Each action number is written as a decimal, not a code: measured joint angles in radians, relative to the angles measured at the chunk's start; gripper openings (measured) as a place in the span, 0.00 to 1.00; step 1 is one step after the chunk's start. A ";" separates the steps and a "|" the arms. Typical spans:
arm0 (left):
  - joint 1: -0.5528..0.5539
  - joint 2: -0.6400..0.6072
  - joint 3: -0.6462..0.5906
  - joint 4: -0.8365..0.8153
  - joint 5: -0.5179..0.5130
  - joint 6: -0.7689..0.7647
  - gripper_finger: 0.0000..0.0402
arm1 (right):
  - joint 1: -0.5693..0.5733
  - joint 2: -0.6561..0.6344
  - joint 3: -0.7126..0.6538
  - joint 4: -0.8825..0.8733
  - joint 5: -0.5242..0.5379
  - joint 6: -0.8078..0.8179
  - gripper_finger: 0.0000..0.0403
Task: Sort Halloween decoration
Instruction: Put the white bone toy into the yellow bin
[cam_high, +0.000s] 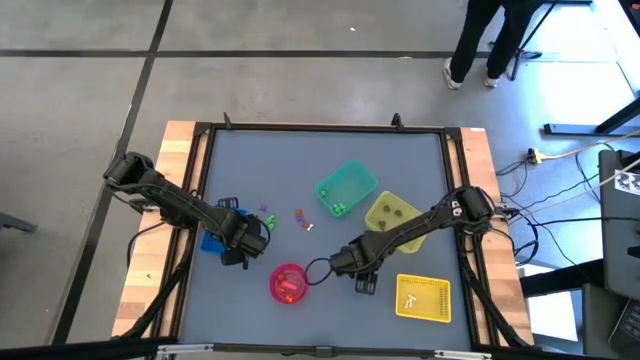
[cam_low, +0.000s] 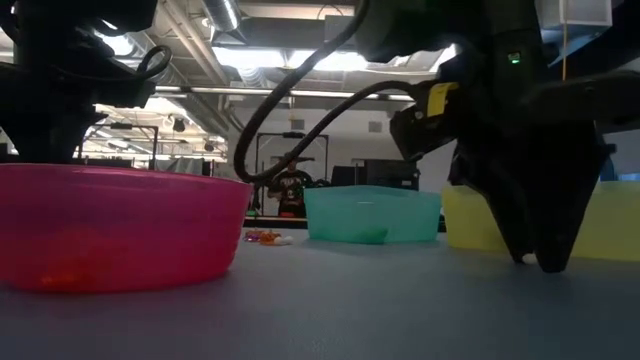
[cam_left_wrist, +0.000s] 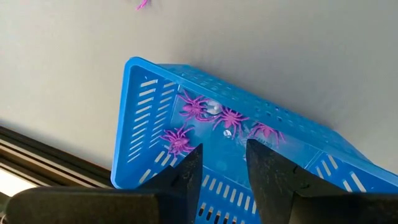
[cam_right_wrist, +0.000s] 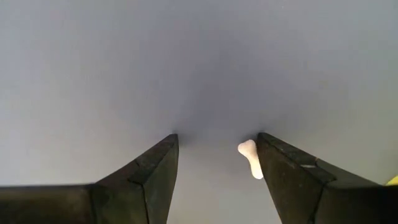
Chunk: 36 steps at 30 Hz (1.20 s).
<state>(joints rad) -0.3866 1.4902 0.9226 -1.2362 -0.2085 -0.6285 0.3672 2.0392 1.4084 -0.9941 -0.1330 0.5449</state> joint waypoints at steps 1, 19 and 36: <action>0.000 0.000 0.000 0.000 0.000 0.000 0.27 | 0.000 0.000 0.000 -0.001 0.008 0.000 0.55; 0.000 0.000 0.000 0.004 0.000 -0.002 0.27 | 0.008 -0.088 -0.004 -0.076 0.158 -0.091 0.55; 0.000 0.000 0.000 0.025 -0.008 -0.024 0.27 | 0.080 -0.174 -0.208 0.161 0.186 -0.105 0.55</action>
<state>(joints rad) -0.3866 1.4902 0.9230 -1.2109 -0.2162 -0.6529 0.4469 1.8652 1.2006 -0.8328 0.0530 0.4404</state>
